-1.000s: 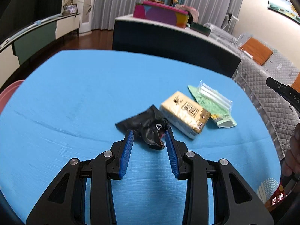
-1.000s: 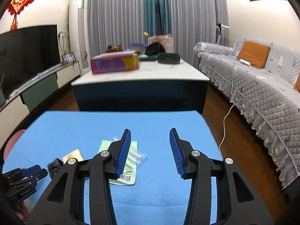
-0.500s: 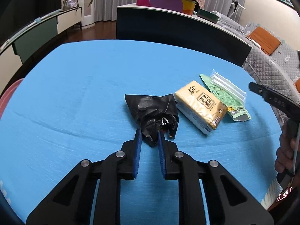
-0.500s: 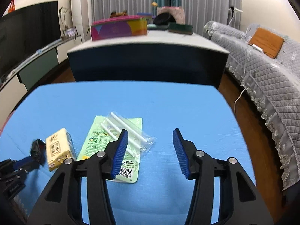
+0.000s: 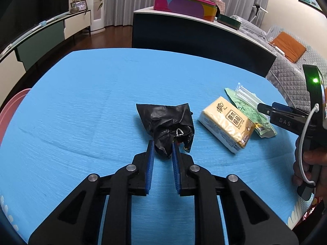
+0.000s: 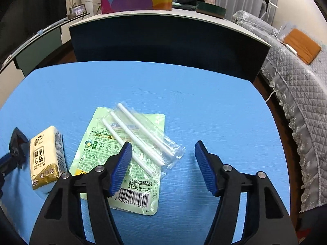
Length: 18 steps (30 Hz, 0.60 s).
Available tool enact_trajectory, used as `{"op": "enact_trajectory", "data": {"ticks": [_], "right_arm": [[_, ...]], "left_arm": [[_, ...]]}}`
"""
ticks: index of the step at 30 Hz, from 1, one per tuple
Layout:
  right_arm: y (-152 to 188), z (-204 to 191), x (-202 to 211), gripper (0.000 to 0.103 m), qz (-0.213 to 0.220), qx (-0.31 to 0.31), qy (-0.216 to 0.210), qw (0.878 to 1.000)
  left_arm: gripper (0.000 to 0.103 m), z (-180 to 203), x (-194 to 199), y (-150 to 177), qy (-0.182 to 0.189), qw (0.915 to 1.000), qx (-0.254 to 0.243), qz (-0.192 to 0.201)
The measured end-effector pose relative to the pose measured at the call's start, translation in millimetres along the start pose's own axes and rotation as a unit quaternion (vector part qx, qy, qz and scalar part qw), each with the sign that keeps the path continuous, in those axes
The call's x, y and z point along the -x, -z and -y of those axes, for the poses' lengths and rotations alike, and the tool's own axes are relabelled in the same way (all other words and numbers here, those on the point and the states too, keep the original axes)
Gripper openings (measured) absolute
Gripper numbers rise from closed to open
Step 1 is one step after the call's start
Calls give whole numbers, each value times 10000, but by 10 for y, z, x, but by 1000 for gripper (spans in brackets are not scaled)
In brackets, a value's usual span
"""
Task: Collect trash
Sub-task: 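Grasp the black plastic bag with the left tool while the right tool grasps the clear straw packet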
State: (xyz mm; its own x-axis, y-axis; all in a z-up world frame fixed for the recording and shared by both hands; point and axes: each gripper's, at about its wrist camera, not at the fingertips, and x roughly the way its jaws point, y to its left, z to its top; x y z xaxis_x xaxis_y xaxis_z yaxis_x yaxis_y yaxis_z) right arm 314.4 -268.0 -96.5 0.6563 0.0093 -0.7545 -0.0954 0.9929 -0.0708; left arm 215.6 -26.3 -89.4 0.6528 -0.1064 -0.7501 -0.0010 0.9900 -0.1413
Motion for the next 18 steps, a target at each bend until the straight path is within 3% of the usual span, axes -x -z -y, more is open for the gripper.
{"op": "enact_trajectory", "data": {"ticks": [4,6,9,11,18], "right_arm": [[26,-65,21,41,-21,172,-72,9998],[32,-72,26,25,-62,213,-162,9996],[61,-82,67,10,-102,292,-199,9993],[64,-84,88,5,-87,299,-225,9993],[42,-93,307,5,122,191,-334,9992]], "left_arm": [[17,16,31,-19,3,10000,-17,67],[17,22,53,-24,8,10000,-18,94],[17,26,80,-36,8,9999,-49,143],[17,41,101,-36,9,9998,-64,173],[17,43,194,-24,-12,9993,-141,349]]}}
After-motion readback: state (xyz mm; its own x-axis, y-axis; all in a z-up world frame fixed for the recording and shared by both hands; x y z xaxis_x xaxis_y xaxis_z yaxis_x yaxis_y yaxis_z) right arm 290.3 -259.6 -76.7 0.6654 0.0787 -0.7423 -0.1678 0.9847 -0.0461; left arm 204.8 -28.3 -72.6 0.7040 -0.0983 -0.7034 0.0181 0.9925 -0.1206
